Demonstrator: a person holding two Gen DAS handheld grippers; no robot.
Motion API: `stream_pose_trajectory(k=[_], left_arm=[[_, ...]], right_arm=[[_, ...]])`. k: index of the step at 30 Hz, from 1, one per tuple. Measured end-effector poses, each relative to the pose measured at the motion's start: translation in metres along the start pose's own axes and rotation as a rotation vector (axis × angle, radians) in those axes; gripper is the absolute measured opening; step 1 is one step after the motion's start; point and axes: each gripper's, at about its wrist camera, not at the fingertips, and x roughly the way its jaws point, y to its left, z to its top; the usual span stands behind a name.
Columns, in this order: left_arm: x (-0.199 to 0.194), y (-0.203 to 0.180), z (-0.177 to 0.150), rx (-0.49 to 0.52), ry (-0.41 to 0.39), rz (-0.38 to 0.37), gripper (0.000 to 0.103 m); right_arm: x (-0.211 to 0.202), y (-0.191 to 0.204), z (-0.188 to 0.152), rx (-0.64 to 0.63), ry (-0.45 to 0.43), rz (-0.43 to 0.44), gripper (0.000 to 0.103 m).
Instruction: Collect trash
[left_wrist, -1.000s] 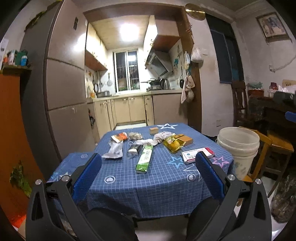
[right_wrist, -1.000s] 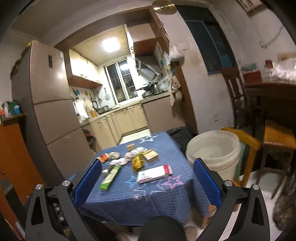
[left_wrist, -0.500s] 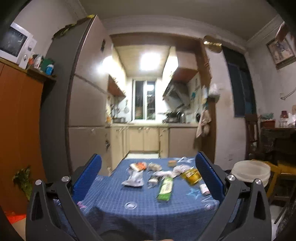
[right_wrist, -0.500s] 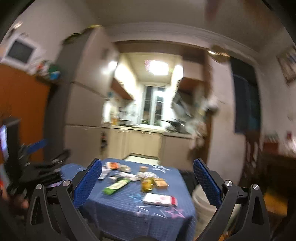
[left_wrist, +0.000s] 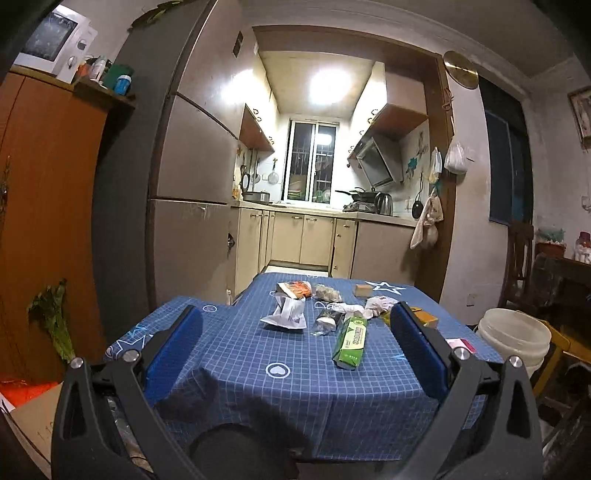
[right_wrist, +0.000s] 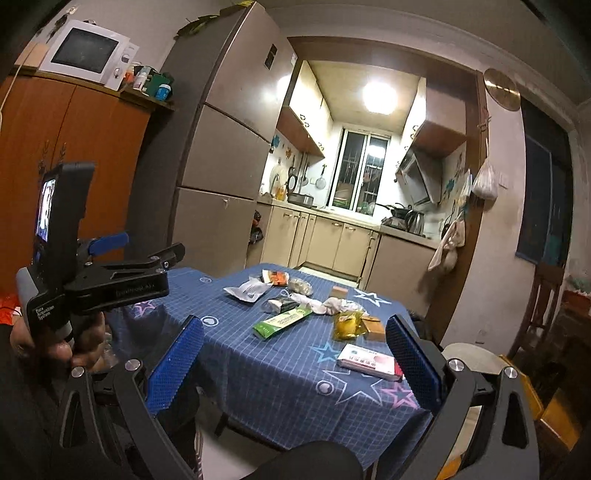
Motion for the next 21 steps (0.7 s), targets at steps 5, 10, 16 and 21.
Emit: stream_pose_trajectory(k=[5,10,16,21], left_arm=[[0.0,-0.001,-0.002,0.015,-0.002,-0.017,0.098],[-0.001,-0.002,-0.004,0.026,-0.005,-0.022,0.098],[-0.001,-0.007,-0.005,0.044,0.0,-0.025,0.098],[0.01,-0.01,-0.002,0.096,0.034,0.01,0.098]], right_arm=[[0.001,0.01,0.0,-0.029,-0.004,0.001,0.098],[-0.002,0.01,-0.001,-0.027,-0.001,0.006,0.098],[-0.001,0.008,-0.003,-0.03,0.003,0.007,0.098],[0.003,0.002,-0.007,-0.01,0.033,-0.01,0.098]])
